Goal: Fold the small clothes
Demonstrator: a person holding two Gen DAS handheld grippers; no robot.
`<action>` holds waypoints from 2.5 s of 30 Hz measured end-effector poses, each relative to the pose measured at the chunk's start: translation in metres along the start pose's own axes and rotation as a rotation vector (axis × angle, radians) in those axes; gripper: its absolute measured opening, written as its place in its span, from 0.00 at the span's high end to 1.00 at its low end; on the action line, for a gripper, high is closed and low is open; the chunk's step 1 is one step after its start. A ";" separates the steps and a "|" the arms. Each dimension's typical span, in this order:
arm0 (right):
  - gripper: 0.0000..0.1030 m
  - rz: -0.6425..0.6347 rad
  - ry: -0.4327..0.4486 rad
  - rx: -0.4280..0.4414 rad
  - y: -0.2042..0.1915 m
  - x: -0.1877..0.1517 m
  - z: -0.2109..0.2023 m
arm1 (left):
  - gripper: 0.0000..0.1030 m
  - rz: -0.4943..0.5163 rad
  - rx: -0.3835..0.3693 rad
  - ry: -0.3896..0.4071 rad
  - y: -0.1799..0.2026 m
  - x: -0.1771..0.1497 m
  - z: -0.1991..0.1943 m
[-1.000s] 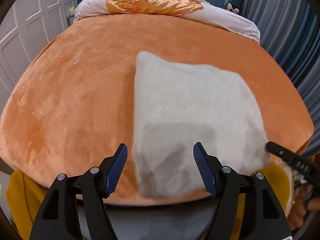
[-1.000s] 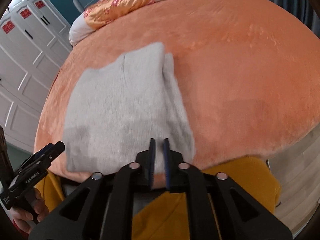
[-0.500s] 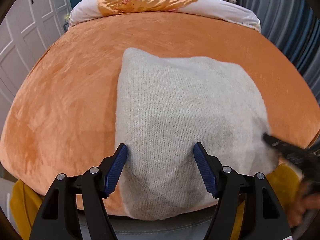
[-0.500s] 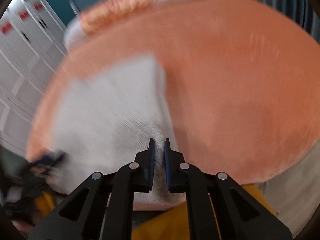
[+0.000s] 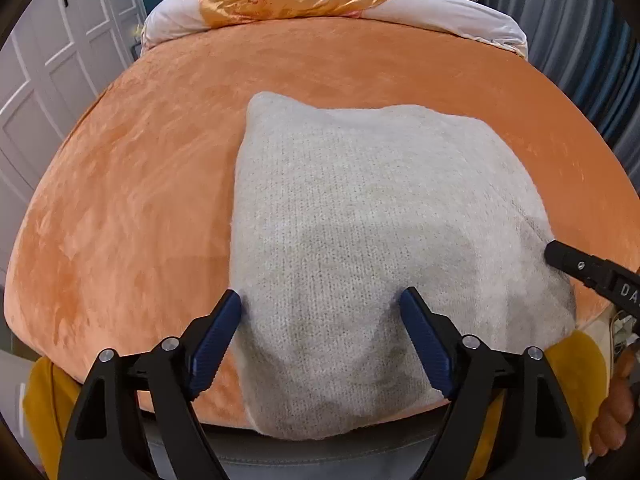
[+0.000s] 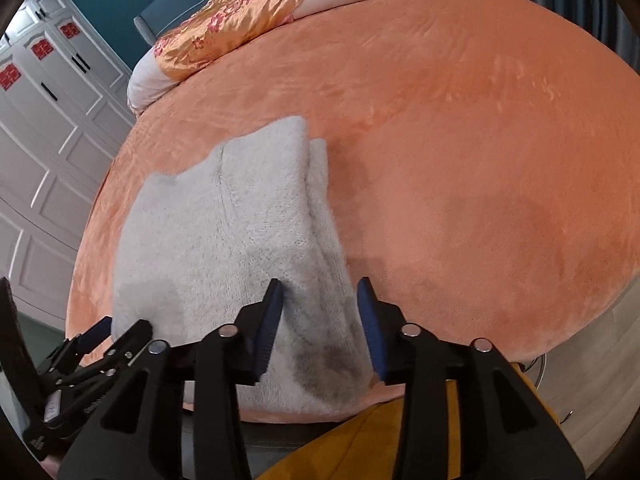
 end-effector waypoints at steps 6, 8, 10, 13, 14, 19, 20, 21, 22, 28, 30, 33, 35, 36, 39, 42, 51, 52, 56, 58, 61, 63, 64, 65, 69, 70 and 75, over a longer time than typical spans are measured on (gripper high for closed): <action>0.40 0.022 -0.052 0.022 -0.001 -0.005 0.021 | 0.14 -0.061 -0.037 -0.047 -0.011 0.003 0.011; 0.38 0.030 -0.068 0.043 -0.003 -0.006 0.028 | 0.12 -0.079 -0.052 -0.065 -0.012 0.004 0.016; 0.34 0.031 -0.075 0.049 -0.004 -0.006 0.034 | 0.10 -0.086 -0.058 -0.075 -0.013 0.005 0.019; 0.31 0.030 -0.082 0.070 -0.004 -0.005 0.042 | 0.10 -0.111 -0.090 -0.087 -0.014 0.008 0.016; 0.31 0.029 -0.080 0.082 -0.004 -0.004 0.044 | 0.11 -0.124 -0.104 -0.077 -0.016 0.010 0.013; 0.28 0.020 -0.065 0.151 -0.001 -0.006 0.049 | 0.11 -0.154 -0.154 -0.036 -0.027 0.028 0.009; 0.26 0.029 -0.063 0.173 0.000 -0.006 0.050 | 0.11 -0.155 -0.151 -0.056 -0.027 0.028 0.017; 0.26 0.036 -0.061 0.195 0.000 -0.005 0.051 | 0.11 -0.161 -0.151 -0.073 -0.029 0.027 0.026; 0.26 0.034 -0.060 0.204 0.001 -0.005 0.051 | 0.11 -0.172 -0.156 -0.083 -0.029 0.026 0.032; 0.26 0.042 -0.064 0.289 -0.004 -0.001 0.058 | 0.05 -0.223 -0.176 -0.086 -0.021 0.029 0.048; 0.26 0.042 -0.062 0.318 -0.008 0.005 0.061 | 0.05 -0.220 -0.170 -0.085 -0.018 0.031 0.051; 0.27 0.039 -0.058 0.357 -0.013 0.010 0.066 | 0.05 -0.215 -0.160 -0.085 -0.017 0.032 0.056; 0.27 0.029 -0.055 0.364 -0.016 0.011 0.069 | 0.05 -0.213 -0.154 -0.082 -0.017 0.032 0.059; 0.27 0.026 -0.053 0.366 -0.017 0.011 0.069 | 0.05 -0.213 -0.152 -0.082 -0.018 0.031 0.061; 0.27 0.019 -0.051 0.376 -0.019 0.013 0.072 | 0.05 -0.209 -0.157 -0.081 -0.020 0.031 0.065; 0.27 0.018 -0.050 0.384 -0.022 0.015 0.073 | 0.05 -0.210 -0.173 -0.076 -0.018 0.032 0.070; 0.28 0.019 -0.054 0.415 -0.020 0.027 0.083 | 0.05 -0.199 -0.191 -0.032 -0.016 0.034 0.078; 0.29 0.018 -0.054 0.416 -0.021 0.028 0.084 | 0.05 -0.199 -0.194 -0.026 -0.017 0.034 0.078; 0.33 0.009 -0.051 0.416 -0.022 0.030 0.087 | 0.05 -0.196 -0.211 -0.005 -0.017 0.035 0.080; 0.36 0.008 -0.051 0.417 -0.022 0.031 0.088 | 0.05 -0.202 -0.228 -0.004 -0.017 0.034 0.079; 0.45 0.040 -0.060 0.434 -0.018 0.032 0.087 | 0.05 -0.228 -0.276 -0.035 -0.022 0.033 0.073; 0.53 0.070 -0.069 0.448 -0.014 0.031 0.083 | 0.05 -0.234 -0.306 -0.066 -0.024 0.030 0.065; 0.56 0.083 -0.071 0.453 -0.011 0.031 0.081 | 0.05 -0.236 -0.318 -0.074 -0.026 0.028 0.062; 0.58 0.097 -0.069 0.453 -0.009 0.029 0.078 | 0.05 -0.233 -0.329 -0.082 -0.027 0.026 0.058; 0.65 0.124 -0.072 0.433 -0.013 0.025 0.069 | 0.15 -0.195 -0.374 -0.110 -0.031 0.016 0.049; 0.67 0.127 -0.072 0.421 -0.016 0.024 0.067 | 0.21 -0.196 -0.390 -0.117 -0.031 0.015 0.048; 0.69 0.115 -0.023 0.398 -0.037 0.030 0.025 | 0.48 -0.206 -0.470 -0.109 -0.034 0.023 0.021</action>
Point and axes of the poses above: each gripper's, at about its wrist camera, not at the fingertips, and z roughly the way its jaws point, y to its right, x to its top, the point moved 9 cm from there along z, roughly the way its jaws point, and after that the axes turned 1 degree about y, right-handed, at the moved point
